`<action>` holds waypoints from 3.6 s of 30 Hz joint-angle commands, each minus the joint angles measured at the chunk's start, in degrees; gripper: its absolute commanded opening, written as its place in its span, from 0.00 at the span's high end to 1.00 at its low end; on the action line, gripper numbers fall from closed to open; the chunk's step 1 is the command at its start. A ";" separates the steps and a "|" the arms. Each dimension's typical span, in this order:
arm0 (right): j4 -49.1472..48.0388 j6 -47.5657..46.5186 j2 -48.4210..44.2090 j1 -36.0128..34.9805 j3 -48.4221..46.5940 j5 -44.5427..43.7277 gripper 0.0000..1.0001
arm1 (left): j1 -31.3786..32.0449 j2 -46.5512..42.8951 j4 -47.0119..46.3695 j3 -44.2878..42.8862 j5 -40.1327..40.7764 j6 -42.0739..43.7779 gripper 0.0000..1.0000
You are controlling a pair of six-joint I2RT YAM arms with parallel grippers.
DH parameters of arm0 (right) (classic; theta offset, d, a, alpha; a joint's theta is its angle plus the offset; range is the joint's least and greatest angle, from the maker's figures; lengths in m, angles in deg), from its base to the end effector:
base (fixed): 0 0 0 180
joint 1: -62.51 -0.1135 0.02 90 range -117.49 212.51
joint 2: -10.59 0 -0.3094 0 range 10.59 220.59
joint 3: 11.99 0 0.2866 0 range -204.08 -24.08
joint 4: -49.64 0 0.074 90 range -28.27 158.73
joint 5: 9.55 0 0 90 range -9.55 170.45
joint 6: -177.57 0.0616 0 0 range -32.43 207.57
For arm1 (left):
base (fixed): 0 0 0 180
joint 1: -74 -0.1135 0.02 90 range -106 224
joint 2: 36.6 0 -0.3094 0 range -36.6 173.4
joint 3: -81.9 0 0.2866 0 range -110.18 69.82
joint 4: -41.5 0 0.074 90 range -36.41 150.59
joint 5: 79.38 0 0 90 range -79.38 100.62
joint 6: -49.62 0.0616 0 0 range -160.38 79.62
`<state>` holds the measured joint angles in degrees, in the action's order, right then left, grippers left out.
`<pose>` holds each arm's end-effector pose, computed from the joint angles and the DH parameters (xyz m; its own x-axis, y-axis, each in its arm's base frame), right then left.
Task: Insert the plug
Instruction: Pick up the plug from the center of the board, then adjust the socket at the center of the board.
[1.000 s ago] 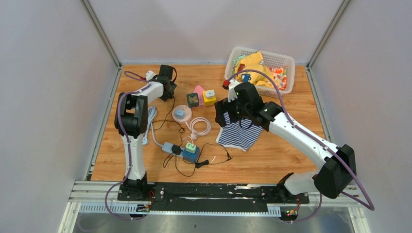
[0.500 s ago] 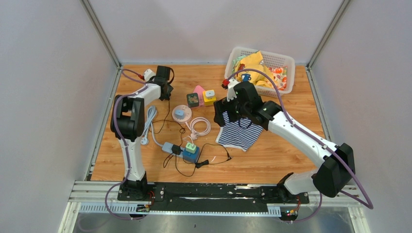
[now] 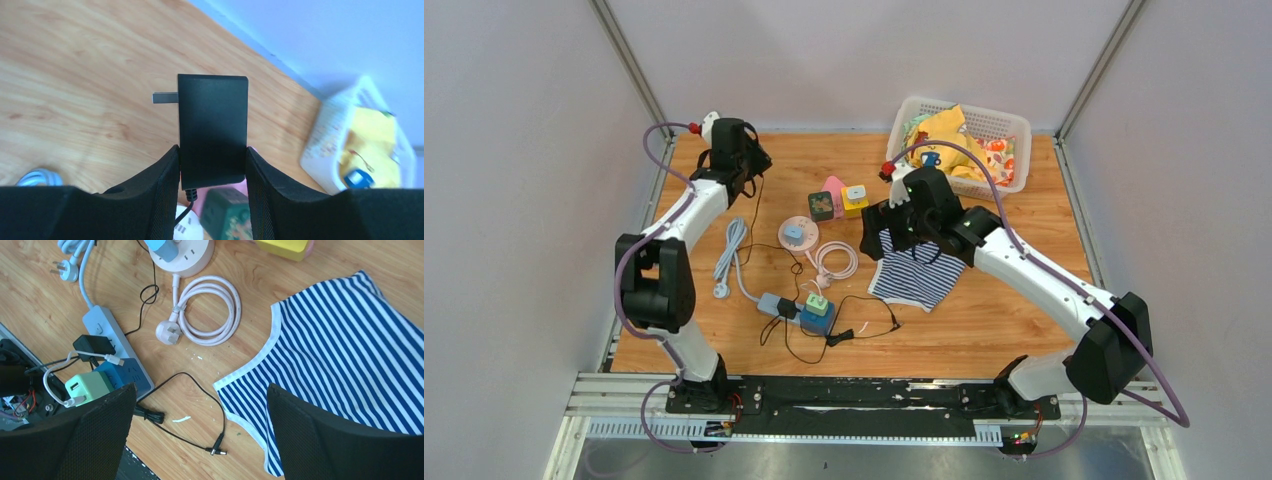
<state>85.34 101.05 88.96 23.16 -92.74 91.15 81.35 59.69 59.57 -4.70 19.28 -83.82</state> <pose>0.2683 0.2348 0.3546 -0.5863 -0.1845 -0.7888 -0.6235 0.7244 0.2940 0.4532 -0.0491 0.3100 -0.3315 -0.6426 -0.6907 -0.3217 0.7653 -0.5575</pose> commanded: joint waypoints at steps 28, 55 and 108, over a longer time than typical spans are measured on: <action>-35.17 36.26 8.75 -1.38 -7.08 2.66 0.36 | 7.55 -29.81 -10.13 21.30 -37.59 17.01 1.00; -36.09 40.97 15.87 -4.76 -8.72 0.61 0.96 | 8.90 -34.00 -11.78 23.02 -36.98 12.95 0.97; 21.74 -26.84 -0.90 6.22 -17.23 5.04 1.00 | 8.76 -18.90 -4.49 31.51 -6.69 15.23 0.31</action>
<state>103.94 70.53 90.69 29.96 -109.85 93.90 89.02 39.41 57.45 25.66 8.03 -67.71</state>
